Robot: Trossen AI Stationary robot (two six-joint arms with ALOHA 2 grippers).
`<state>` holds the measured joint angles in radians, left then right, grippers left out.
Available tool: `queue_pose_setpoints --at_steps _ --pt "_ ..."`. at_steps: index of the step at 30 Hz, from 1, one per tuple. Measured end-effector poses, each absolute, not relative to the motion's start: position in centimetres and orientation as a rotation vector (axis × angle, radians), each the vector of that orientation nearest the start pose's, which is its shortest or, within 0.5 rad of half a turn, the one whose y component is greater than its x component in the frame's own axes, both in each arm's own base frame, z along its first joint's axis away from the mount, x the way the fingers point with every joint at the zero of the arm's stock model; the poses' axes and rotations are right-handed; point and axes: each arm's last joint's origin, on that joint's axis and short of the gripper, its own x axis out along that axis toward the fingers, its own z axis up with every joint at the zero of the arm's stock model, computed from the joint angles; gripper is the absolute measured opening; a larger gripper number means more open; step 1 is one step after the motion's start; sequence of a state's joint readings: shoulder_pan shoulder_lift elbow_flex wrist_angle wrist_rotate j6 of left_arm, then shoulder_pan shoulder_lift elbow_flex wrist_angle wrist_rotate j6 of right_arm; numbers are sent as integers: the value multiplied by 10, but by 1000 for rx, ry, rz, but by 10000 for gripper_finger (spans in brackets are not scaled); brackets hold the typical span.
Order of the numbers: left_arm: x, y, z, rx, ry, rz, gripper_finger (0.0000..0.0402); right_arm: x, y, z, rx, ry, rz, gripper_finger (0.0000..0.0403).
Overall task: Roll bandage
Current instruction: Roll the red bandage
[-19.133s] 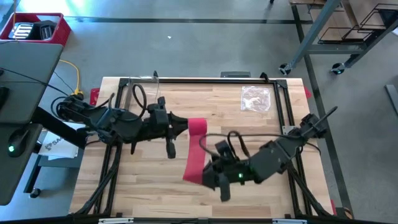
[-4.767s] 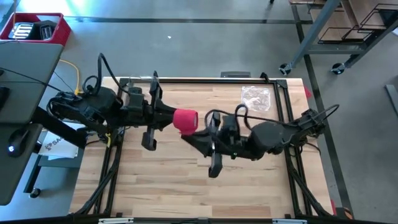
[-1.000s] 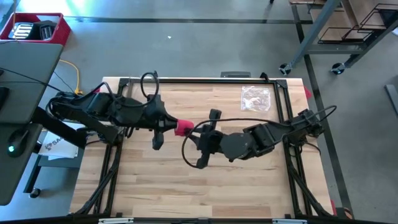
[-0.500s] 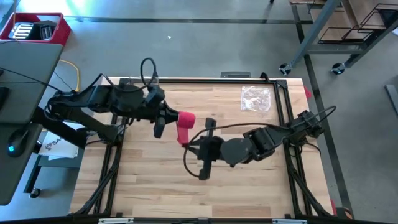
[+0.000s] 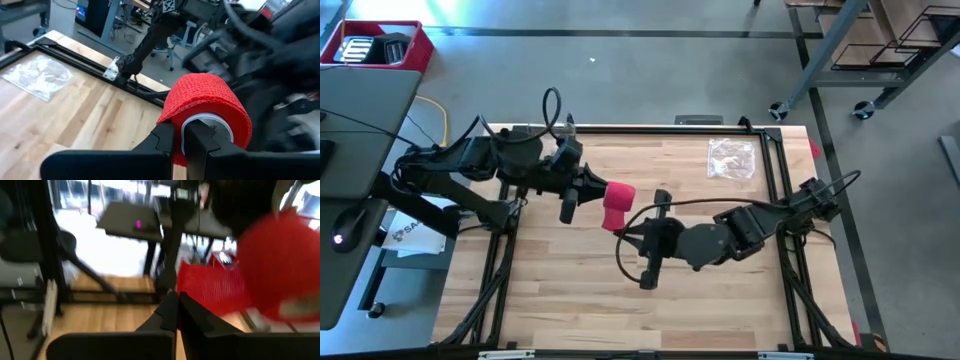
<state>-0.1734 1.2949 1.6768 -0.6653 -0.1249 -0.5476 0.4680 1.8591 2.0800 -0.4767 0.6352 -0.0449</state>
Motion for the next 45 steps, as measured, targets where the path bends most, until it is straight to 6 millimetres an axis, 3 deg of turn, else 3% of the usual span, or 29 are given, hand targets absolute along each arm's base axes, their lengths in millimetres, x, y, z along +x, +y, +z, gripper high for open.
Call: queue_pose_setpoints --at_steps 5,14,20,24,30,45 --pt "242 -40 478 -440 282 38 15 373 171 461 -169 91 -213 0" --pt "242 -42 475 -394 308 33 15 365 164 473 -123 55 -270 0" --pt "241 -44 475 -379 314 17 15 358 158 484 -63 25 -109 0" --pt "241 -47 474 -311 327 -32 15 363 149 481 22 55 -41 0" --pt "243 -58 471 -241 354 -116 15 367 135 476 106 100 -95 0" --pt "244 -63 470 -199 358 -122 15 362 139 473 215 113 -178 0"
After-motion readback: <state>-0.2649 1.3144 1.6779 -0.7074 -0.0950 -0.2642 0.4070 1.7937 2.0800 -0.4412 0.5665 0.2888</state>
